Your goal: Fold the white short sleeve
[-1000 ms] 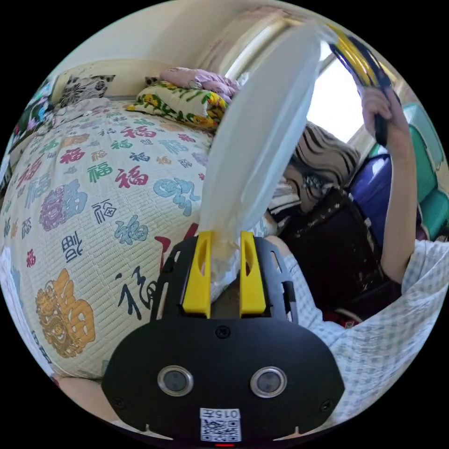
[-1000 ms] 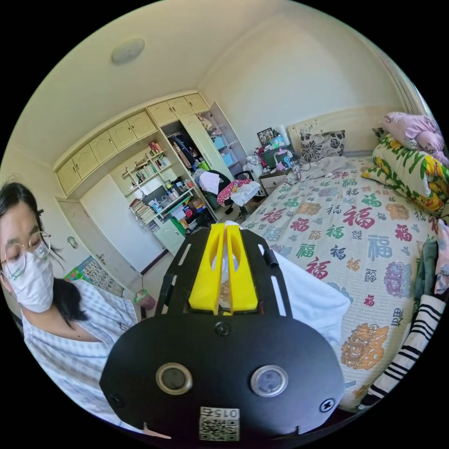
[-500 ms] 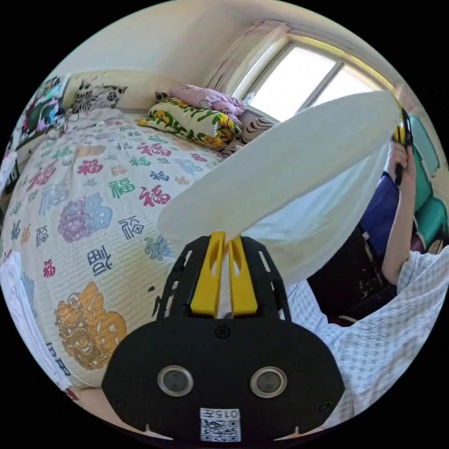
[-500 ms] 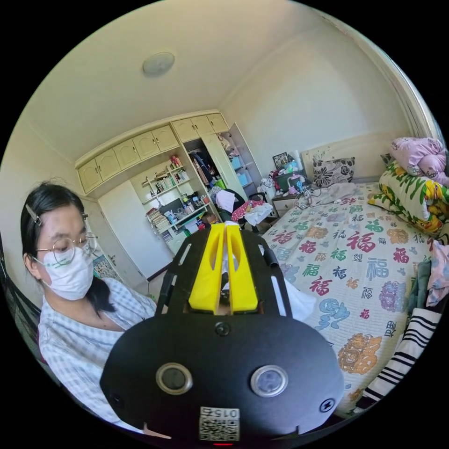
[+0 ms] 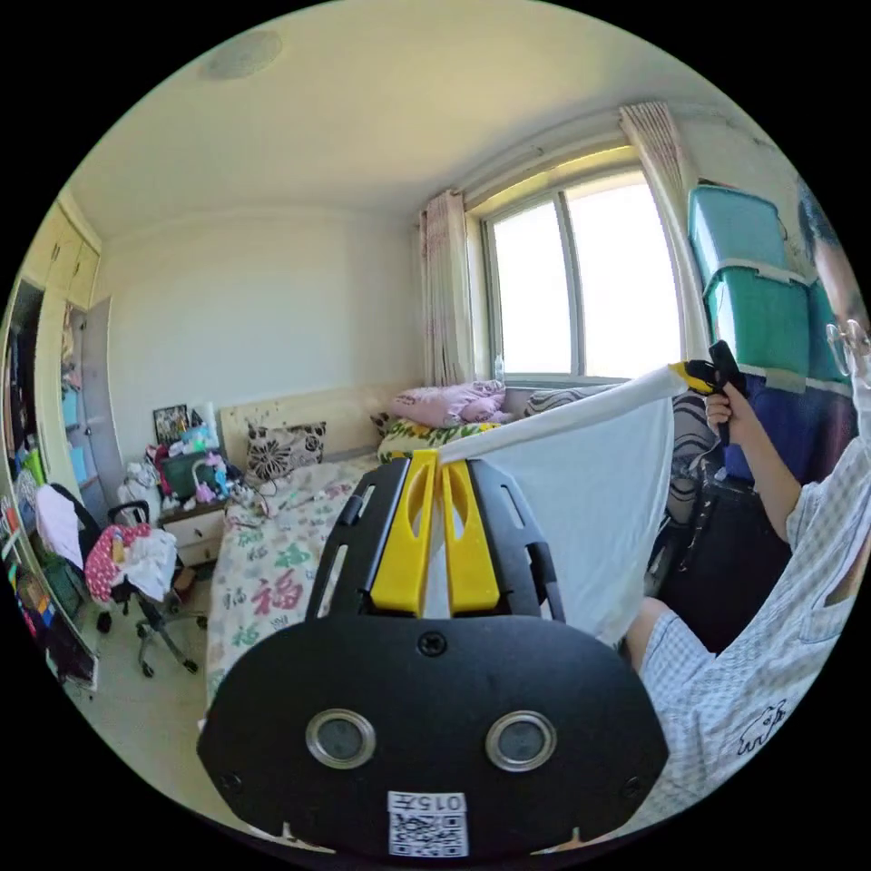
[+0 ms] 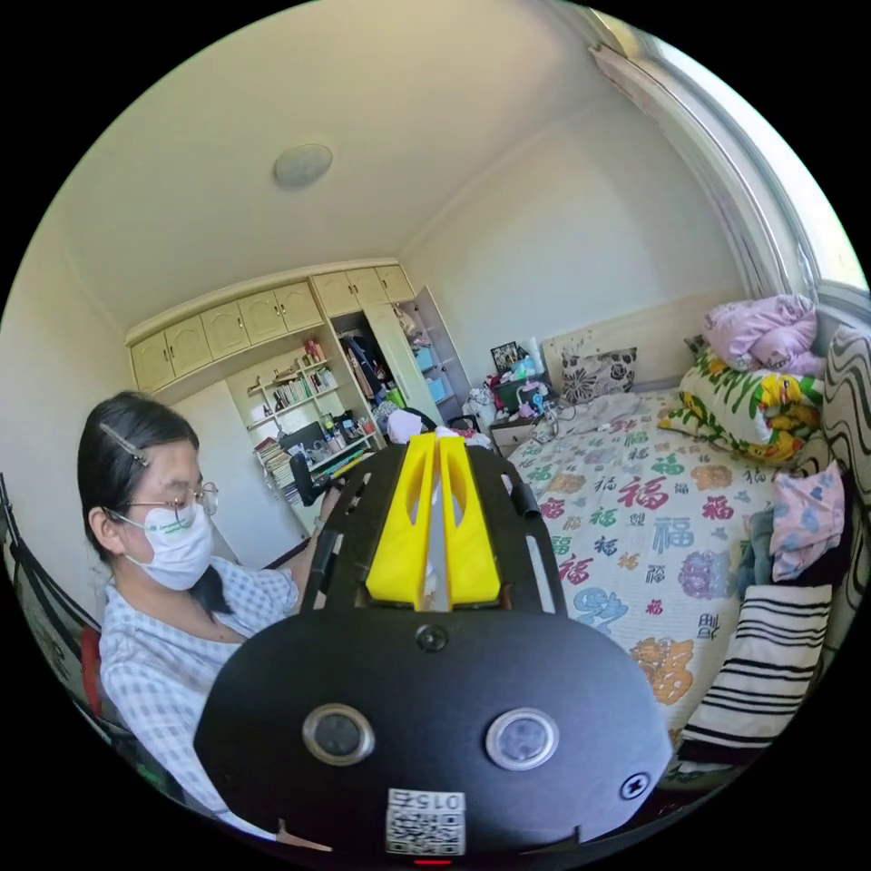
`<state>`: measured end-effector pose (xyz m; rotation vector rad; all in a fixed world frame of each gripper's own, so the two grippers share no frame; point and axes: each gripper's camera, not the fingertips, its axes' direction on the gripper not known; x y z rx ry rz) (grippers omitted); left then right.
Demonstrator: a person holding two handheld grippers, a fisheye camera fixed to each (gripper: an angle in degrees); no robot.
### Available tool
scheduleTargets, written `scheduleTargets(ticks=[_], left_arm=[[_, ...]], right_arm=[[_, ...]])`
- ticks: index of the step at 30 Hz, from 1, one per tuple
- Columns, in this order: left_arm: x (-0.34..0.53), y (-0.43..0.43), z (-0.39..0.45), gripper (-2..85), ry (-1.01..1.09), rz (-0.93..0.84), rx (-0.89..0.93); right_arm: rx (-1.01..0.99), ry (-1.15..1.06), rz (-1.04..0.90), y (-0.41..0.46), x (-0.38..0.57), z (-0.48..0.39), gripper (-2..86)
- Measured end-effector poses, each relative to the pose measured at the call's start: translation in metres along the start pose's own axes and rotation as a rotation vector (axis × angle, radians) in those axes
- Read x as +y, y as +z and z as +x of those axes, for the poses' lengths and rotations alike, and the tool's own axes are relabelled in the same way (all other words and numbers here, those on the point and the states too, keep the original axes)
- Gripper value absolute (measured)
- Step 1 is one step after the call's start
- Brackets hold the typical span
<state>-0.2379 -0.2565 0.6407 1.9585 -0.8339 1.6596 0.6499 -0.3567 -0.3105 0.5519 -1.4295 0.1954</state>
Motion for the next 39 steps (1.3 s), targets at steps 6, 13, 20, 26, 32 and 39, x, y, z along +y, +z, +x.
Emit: scheduleTargets(ticks=[6, 13, 20, 26, 32, 39], left_arm=[[-0.072, -0.002, 0.014, -0.6, 0.164, -0.003, -0.139], [-0.073, 0.162, -0.051, -0.4, 0.074, -0.436, -0.257], [-0.153, 0.191, -0.059, -0.4, 0.175, -0.335, -0.447], [-0.151, 0.144, -0.053, -0.4, 0.246, -0.204, -0.284], [-0.032, 0.15, -0.055, -0.4, 0.185, -0.331, -0.082], [0.147, 0.205, -0.077, -0.7, -0.229, -0.623, -0.008]], right_arm=[[0.023, -0.012, 0.026, 0.022, -0.021, 0.014, -0.2], [0.149, 0.262, -0.162, 0.145, -0.044, 0.137, -0.2], [0.268, 0.189, -0.062, 0.183, -0.105, 0.159, -0.2], [0.151, 0.012, -0.064, 0.16, -0.088, 0.149, -0.2], [-0.057, 0.152, -0.19, 0.163, 0.038, 0.197, -0.2], [-0.021, 0.445, -0.6, 0.238, 0.226, 0.257, -0.3]])
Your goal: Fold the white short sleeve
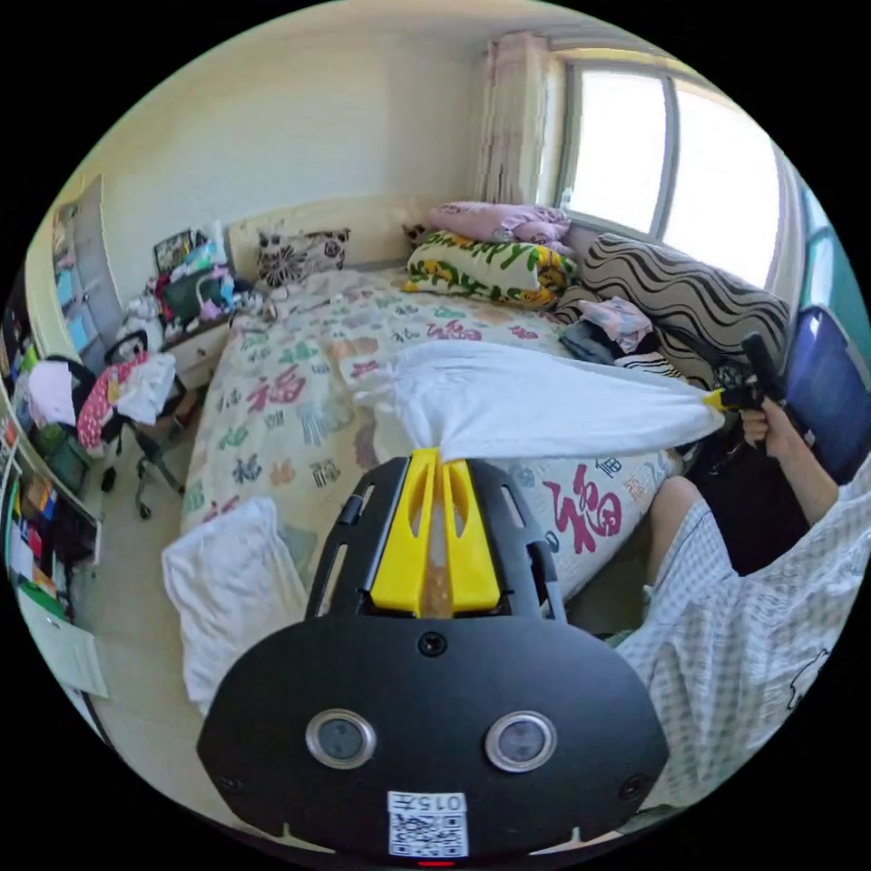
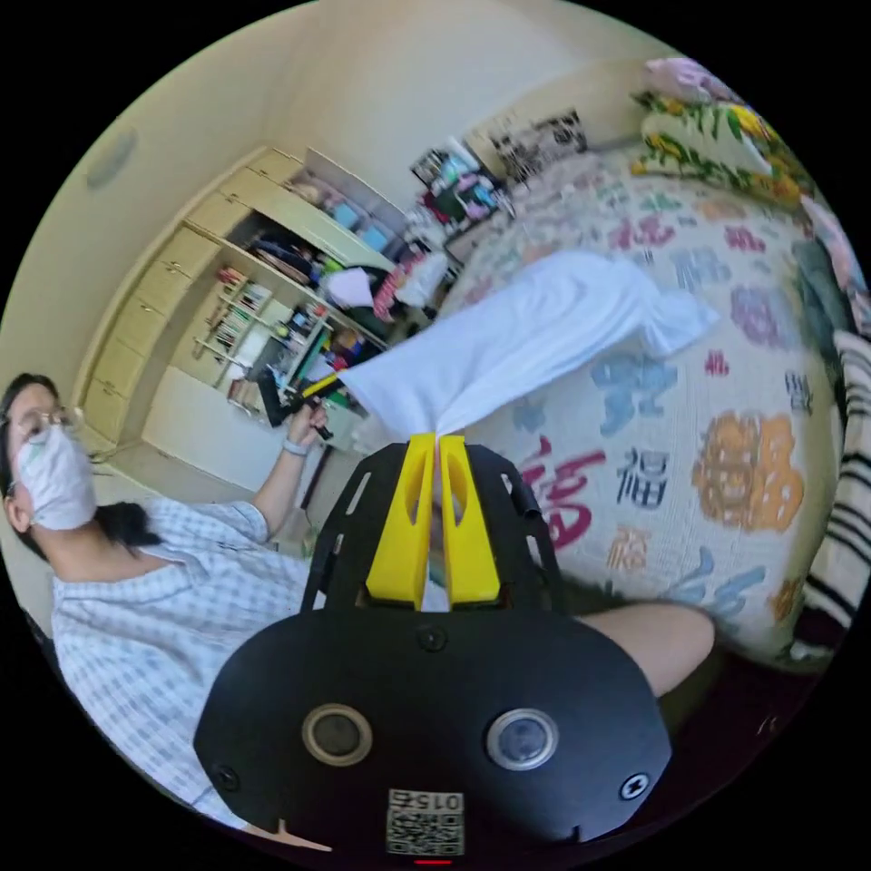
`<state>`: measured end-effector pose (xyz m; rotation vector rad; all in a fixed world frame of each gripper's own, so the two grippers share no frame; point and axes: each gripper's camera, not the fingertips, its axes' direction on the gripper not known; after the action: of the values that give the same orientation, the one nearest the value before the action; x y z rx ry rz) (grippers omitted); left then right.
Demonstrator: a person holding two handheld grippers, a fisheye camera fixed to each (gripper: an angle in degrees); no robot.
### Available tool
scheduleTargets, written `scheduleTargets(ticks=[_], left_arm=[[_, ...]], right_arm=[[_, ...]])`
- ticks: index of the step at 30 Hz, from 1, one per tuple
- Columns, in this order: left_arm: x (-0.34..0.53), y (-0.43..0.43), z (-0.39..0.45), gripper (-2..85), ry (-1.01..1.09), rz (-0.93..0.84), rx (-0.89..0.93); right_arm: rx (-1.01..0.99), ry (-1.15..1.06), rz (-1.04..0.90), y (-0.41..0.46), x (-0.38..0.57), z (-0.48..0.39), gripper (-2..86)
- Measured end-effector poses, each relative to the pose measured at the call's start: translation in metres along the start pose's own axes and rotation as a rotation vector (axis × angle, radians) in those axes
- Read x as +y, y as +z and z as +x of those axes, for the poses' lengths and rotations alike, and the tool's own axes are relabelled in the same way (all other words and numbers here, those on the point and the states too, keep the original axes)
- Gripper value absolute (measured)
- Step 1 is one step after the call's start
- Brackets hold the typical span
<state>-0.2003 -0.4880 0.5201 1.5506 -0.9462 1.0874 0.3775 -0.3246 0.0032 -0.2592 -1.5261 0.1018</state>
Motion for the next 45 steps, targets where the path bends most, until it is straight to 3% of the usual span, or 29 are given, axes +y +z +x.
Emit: scheduleTargets(ticks=[4, 8, 11, 15, 18, 19, 22, 26, 30, 34, 40, 43, 45], left_arm=[[0.059, 0.041, -0.013, -0.8, -0.107, -0.166, 0.005], [0.081, 0.061, -0.041, -0.8, -0.246, -0.203, 0.047], [0.061, 0.07, -0.075, -0.8, -0.33, -0.141, 0.024], [-0.046, 0.073, -0.124, -0.9, -0.418, 0.042, -0.028], [-0.181, 0.057, -0.105, -0.9, -0.271, 0.089, -0.192], [-0.225, 0.036, -0.084, -0.9, -0.237, 0.198, -0.181], [-0.298, -0.01, 0.002, -0.8, -0.025, 0.483, -0.054], [-0.323, -0.012, 0.127, -0.8, 0.318, 0.503, 0.104], [-0.254, 0.053, 0.234, -0.8, 0.642, 0.361, 0.313], [-0.119, 0.159, 0.279, -0.8, 0.731, 0.123, 0.488], [0.125, 0.299, 0.291, -0.5, 0.665, -0.343, 0.625], [0.227, 0.329, 0.282, -0.2, 0.576, -0.502, 0.631], [0.273, 0.327, 0.274, -0.3, 0.527, -0.512, 0.63]], right_arm=[[-0.001, 0.047, -0.128, 0.051, 0.03, 0.03, -0.3], [0.017, 0.037, -0.258, 0.086, 0.037, 0.046, -0.3], [-0.041, -0.033, -0.29, 0.113, 0.02, 0.046, -0.3], [-0.061, -0.158, -0.223, 0.145, -0.042, 0.032, -0.4], [-0.037, -0.264, -0.061, 0.145, -0.098, 0.002, -0.4], [-0.026, -0.317, 0.004, 0.141, -0.115, -0.015, -0.3], [-0.018, -0.446, 0.182, 0.122, -0.132, -0.051, -0.3], [0.048, -0.53, 0.397, 0.097, -0.115, -0.061, -0.2], [0.148, -0.54, 0.469, 0.105, -0.069, -0.032, 0.1], [0.227, -0.497, 0.269, 0.153, -0.014, 0.018, 1.4], [0.169, -0.492, -0.342, 0.213, 0.078, 0.094, 8.6], [0.034, -0.401, -0.422, 0.195, 0.112, 0.131, 9.7], [-0.029, -0.361, -0.384, 0.173, 0.122, 0.148, 9.7]])
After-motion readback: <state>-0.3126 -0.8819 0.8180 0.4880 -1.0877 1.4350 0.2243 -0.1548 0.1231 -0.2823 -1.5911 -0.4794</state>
